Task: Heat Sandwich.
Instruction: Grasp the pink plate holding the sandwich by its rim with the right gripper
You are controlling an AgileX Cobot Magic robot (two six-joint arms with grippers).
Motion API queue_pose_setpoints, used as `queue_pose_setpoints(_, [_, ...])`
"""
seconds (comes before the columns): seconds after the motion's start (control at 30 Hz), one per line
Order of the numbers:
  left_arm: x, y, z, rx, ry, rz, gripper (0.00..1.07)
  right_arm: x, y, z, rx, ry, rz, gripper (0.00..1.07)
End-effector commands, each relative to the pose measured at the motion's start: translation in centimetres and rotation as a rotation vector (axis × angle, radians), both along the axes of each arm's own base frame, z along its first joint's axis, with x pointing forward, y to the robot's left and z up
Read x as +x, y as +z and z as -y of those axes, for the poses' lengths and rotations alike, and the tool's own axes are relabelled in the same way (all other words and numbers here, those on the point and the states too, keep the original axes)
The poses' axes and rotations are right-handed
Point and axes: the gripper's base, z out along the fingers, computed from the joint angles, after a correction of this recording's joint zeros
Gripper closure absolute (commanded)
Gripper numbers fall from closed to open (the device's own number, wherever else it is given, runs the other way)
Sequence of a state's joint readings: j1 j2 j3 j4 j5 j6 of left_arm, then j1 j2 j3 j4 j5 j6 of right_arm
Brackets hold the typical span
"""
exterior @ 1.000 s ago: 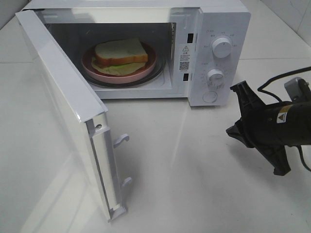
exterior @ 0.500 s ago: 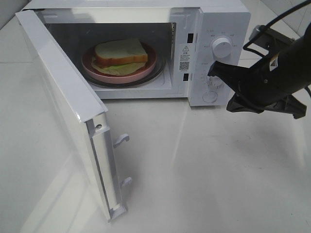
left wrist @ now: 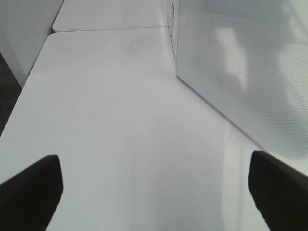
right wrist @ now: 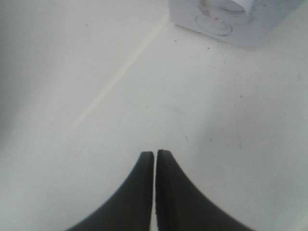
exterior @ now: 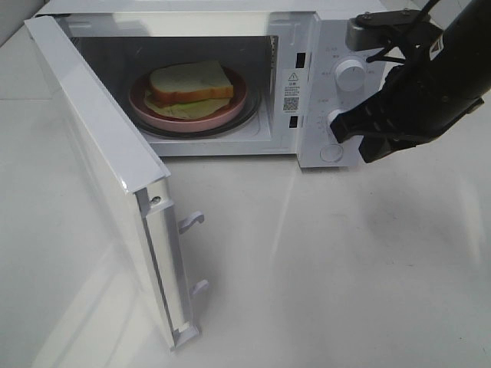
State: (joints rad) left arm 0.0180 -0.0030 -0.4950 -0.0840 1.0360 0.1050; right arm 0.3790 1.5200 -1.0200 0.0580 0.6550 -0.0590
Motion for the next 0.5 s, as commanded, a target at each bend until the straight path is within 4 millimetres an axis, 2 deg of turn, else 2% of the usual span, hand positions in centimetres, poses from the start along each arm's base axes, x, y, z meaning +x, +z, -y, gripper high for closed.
queue_pose_setpoints(0.03, [-0.40, 0.02, 0.08, -0.016, 0.001, 0.034, 0.07, -0.25, 0.39, -0.08, -0.091, 0.331, 0.041, 1.02])
queue_pose_setpoints(0.1, [-0.40, 0.02, 0.08, -0.016, 0.001, 0.034, 0.07, -0.32, 0.37, -0.09, -0.110, 0.389, 0.046, 1.01])
queue_pose_setpoints(0.2, [-0.40, 0.02, 0.08, -0.016, 0.001, 0.034, 0.07, -0.47, 0.31, -0.07, -0.201, 0.651, 0.084, 1.01])
queue_pose_setpoints(0.27, [-0.40, 0.02, 0.08, -0.016, 0.001, 0.034, 0.07, -0.49, 0.30, -0.06, -0.219, 0.701, 0.093, 1.00])
queue_pose_setpoints(0.4, [-0.40, 0.02, 0.08, -0.016, 0.001, 0.034, 0.07, -0.48, 0.30, -0.03, -0.337, 1.024, 0.162, 1.00])
queue_pose_setpoints(0.43, [-0.40, 0.02, 0.08, -0.016, 0.001, 0.034, 0.07, -0.48, 0.30, -0.03, -0.337, 1.024, 0.162, 1.00])
queue_pose_setpoints(0.5, [-0.40, 0.02, 0.08, -0.016, 0.001, 0.034, 0.07, -0.48, 0.30, -0.02, -0.406, 1.216, 0.205, 0.99])
